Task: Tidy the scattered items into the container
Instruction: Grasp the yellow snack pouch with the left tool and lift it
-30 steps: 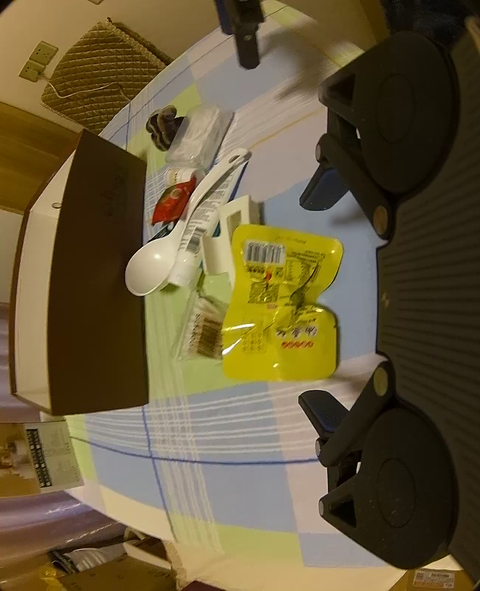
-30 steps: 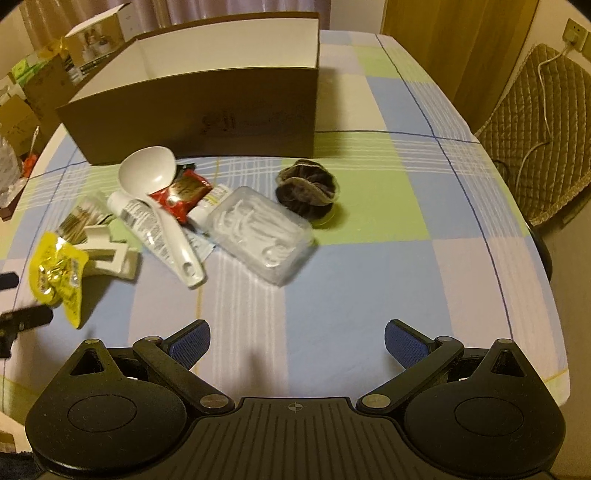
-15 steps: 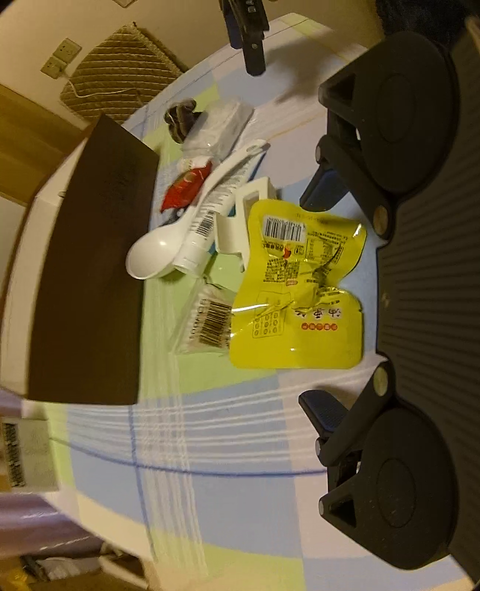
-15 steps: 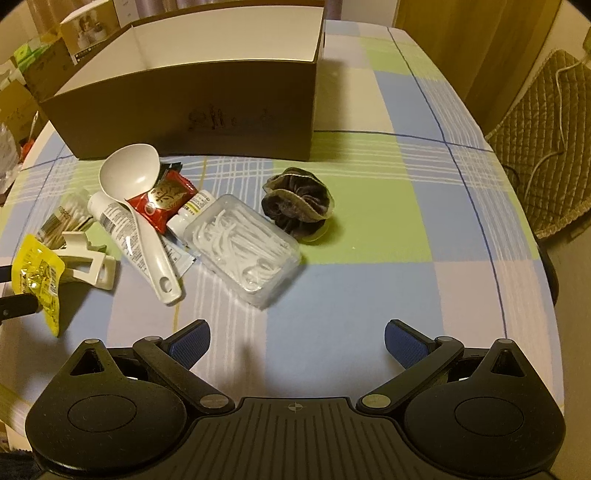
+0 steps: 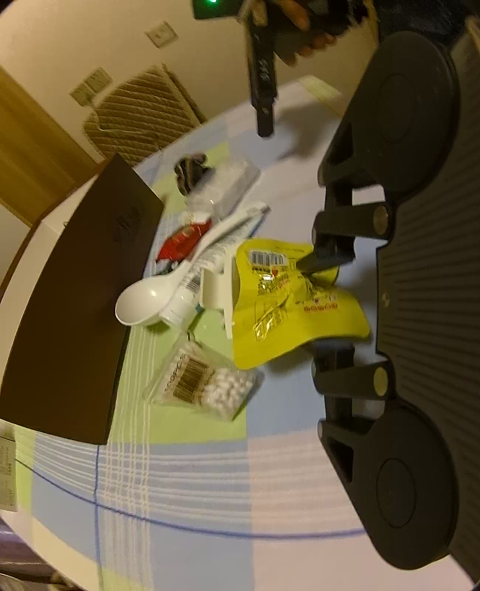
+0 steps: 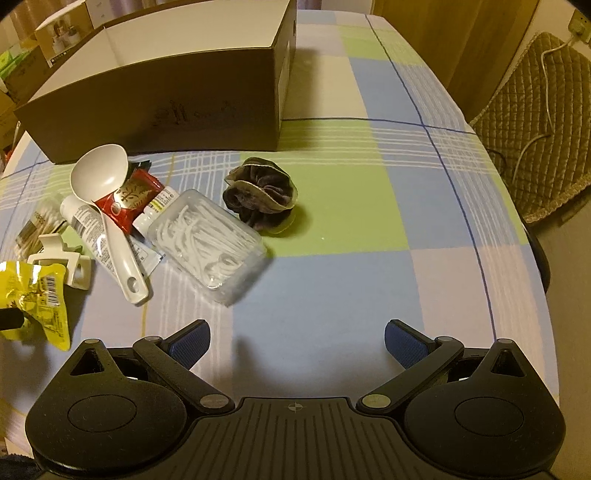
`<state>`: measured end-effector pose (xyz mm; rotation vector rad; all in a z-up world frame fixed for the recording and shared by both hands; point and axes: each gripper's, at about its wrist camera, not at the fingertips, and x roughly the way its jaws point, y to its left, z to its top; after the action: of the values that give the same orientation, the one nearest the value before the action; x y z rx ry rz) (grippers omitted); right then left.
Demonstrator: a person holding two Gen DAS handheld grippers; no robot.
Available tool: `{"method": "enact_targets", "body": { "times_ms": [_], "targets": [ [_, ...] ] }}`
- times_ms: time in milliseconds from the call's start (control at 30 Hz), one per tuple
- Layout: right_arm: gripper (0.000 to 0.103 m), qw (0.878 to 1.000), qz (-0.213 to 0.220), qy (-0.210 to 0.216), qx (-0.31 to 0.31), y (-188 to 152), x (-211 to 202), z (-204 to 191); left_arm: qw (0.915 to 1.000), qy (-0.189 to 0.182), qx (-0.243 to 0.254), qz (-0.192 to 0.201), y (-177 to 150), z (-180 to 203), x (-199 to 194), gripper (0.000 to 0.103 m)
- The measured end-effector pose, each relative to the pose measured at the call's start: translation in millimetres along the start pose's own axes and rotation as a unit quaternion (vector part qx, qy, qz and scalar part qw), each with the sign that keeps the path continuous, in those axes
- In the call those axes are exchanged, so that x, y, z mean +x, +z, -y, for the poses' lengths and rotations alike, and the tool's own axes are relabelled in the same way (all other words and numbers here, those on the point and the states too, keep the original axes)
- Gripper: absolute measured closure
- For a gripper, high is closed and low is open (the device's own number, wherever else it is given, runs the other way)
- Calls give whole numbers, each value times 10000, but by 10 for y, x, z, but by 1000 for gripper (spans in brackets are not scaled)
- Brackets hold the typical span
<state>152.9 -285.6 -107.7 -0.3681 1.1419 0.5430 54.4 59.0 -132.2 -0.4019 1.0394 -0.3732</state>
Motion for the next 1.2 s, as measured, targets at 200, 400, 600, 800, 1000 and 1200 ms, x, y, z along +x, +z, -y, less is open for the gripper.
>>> {"method": "enact_targets", "body": {
  "times_ms": [200, 400, 600, 800, 1000, 1200],
  "targets": [
    [0, 10000, 14, 17, -83, -9, -2, -9, 9992, -53, -383, 69, 36, -12, 158, 66],
    [0, 10000, 30, -25, -30, -25, -1, 41, 9984, -412, -338, 184, 39, 81, 121, 88],
    [0, 10000, 39, -8, -27, -5, 34, 43, 9991, -6, 355, 215, 107, 310, -201, 102],
    [0, 9999, 55, 90, -137, 19, 56, -7, 9862, 488, 1578, 66, 172, 756, -410, 102],
    [0, 9997, 123, 113, -178, 31, 44, 15, 9795, 1149, 1654, -17, 150, 908, -117, 80],
    [0, 10000, 36, 27, 8, 8, 92, 133, 9750, 1342, 1726, -397, 116, 858, 22, 85]
  ]
}}
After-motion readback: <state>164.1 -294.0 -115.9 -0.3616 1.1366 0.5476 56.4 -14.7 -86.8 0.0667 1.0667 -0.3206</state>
